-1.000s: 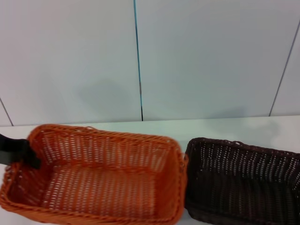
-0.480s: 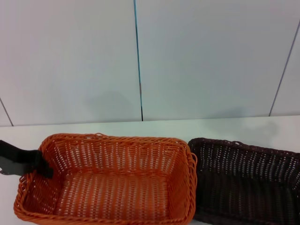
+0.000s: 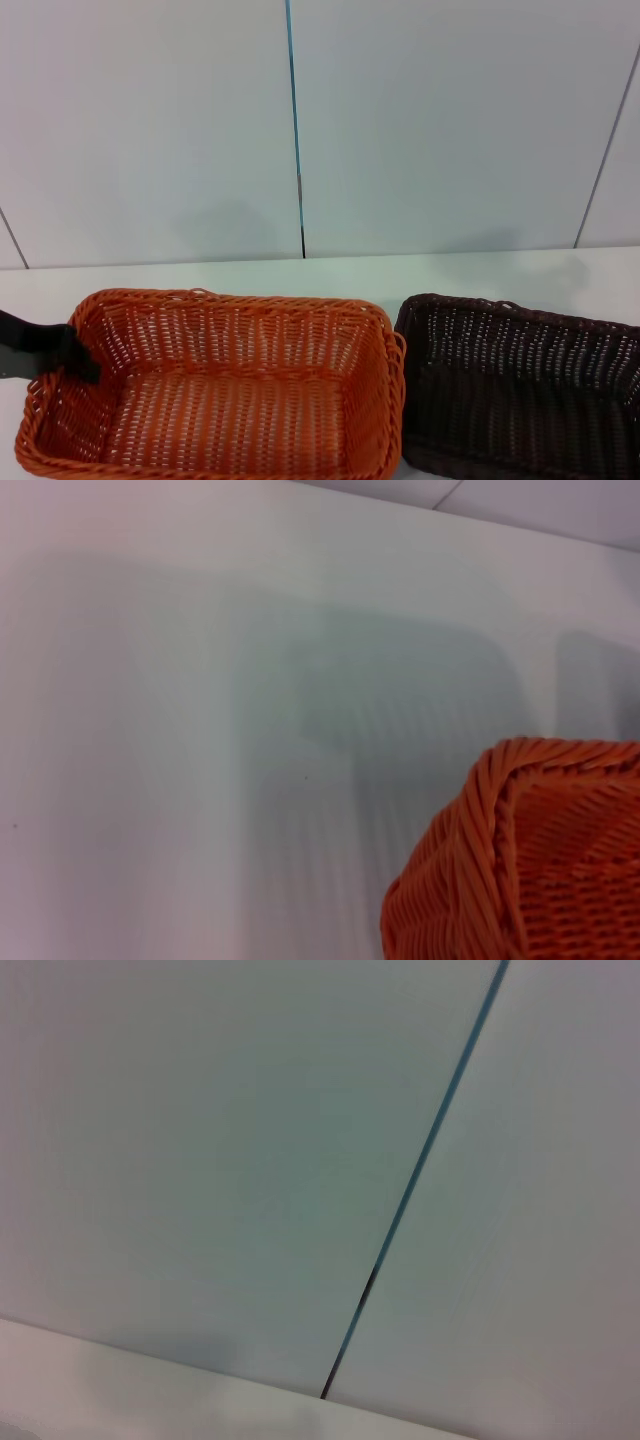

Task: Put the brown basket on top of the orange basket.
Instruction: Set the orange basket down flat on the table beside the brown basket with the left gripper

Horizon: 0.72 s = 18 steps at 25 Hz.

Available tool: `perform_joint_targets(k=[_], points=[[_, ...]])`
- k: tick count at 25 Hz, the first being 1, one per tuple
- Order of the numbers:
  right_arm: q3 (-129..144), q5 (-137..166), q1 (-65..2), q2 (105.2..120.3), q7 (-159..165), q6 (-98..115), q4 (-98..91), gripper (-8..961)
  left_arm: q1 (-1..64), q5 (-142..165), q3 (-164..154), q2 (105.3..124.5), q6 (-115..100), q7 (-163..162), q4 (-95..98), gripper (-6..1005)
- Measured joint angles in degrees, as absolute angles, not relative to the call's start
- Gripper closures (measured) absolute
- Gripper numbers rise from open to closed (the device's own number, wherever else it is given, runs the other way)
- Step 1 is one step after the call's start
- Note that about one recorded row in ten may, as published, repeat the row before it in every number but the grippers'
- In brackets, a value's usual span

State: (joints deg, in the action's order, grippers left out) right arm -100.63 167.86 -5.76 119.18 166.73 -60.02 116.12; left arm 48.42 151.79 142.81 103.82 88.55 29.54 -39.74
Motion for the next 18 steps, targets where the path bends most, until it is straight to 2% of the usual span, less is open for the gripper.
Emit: perform_joint_targets(k=[10,18], points=[[-100.5,167.9,-6.1,119.1,166.7,-60.0,116.2,127,48.5,151.8,142.3,104.53,86.7,30.2,-38.5,878],[-100.5,167.9,-5.7,119.09,166.7,-60.1,116.2,126,48.1,152.1,141.4,106.07,82.5,31.7,-36.2,877]])
